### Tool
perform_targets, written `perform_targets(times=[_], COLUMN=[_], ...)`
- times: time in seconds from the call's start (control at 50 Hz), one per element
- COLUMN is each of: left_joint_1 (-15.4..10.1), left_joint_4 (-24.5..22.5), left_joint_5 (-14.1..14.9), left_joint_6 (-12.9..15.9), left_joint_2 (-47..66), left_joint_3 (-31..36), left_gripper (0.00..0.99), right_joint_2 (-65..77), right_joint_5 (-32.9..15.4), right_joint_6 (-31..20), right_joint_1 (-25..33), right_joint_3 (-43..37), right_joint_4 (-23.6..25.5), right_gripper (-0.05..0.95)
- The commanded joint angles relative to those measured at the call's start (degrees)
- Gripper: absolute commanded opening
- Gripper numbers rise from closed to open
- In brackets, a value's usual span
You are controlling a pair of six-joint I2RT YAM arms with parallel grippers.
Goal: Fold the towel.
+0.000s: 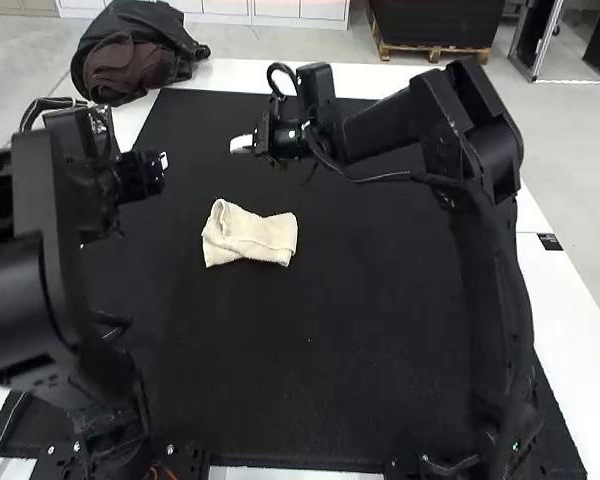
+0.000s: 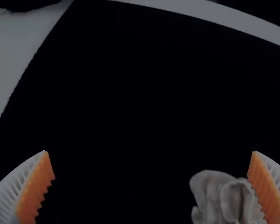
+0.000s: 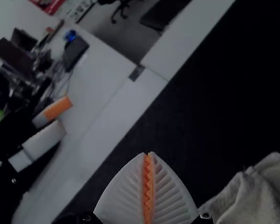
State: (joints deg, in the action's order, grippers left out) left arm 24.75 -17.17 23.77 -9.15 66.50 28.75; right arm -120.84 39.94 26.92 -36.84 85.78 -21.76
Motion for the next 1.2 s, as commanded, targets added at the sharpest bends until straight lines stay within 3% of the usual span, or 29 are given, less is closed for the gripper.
perform_targets(times=[0.0, 0.16, 0.2, 0.32, 0.42, 0.64, 0.8, 0.96, 1.18], left_joint_1=[-0.5, -2.2, -2.8, -5.3, -7.6, -12.9, -15.3, -16.0, -15.5], left_joint_4=[1.0, 3.8, 4.9, 8.3, 10.5, 11.2, 10.3, 11.7, 12.2], left_joint_5=[-1.1, -1.3, -1.4, -3.1, -5.8, -11.3, -12.1, -14.0, -15.8], left_joint_6=[-1.1, -1.7, -1.7, -1.7, -1.8, -4.7, -5.7, -6.1, -5.8], left_joint_2=[-4.4, -10.3, -11.7, -16.1, -20.3, -33.5, -42.0, -50.2, -61.3], left_joint_3=[3.0, 4.6, 5.3, 7.3, 8.8, 8.5, 7.3, 6.5, 3.7], left_gripper=[0.97, 0.97, 0.97, 0.97, 0.97, 0.97, 0.97, 0.97, 0.97], right_joint_2=[8.9, 17.6, 19.7, 26.7, 32.6, 49.3, 63.1, 77.0, 95.4], right_joint_5=[-2.2, -5.7, -6.3, -8.7, -9.4, -12.0, -12.3, -7.9, -8.7], right_joint_6=[-1.7, -1.8, -1.7, -1.6, -2.1, -4.6, -4.7, -3.9, -3.9], right_joint_1=[1.1, 1.7, 2.3, 4.1, 7.0, 15.7, 22.8, 29.5, 36.1], right_joint_3=[3.2, 3.0, 2.7, 1.1, -0.4, -9.6, -17.1, -24.0, -32.2], right_joint_4=[0.7, 3.1, 4.0, 6.9, 11.1, 13.1, 12.9, 11.7, 10.7], right_gripper=[-0.02, -0.02, 0.05, 0.46, 0.91, 0.92, 0.92, 0.92, 0.92])
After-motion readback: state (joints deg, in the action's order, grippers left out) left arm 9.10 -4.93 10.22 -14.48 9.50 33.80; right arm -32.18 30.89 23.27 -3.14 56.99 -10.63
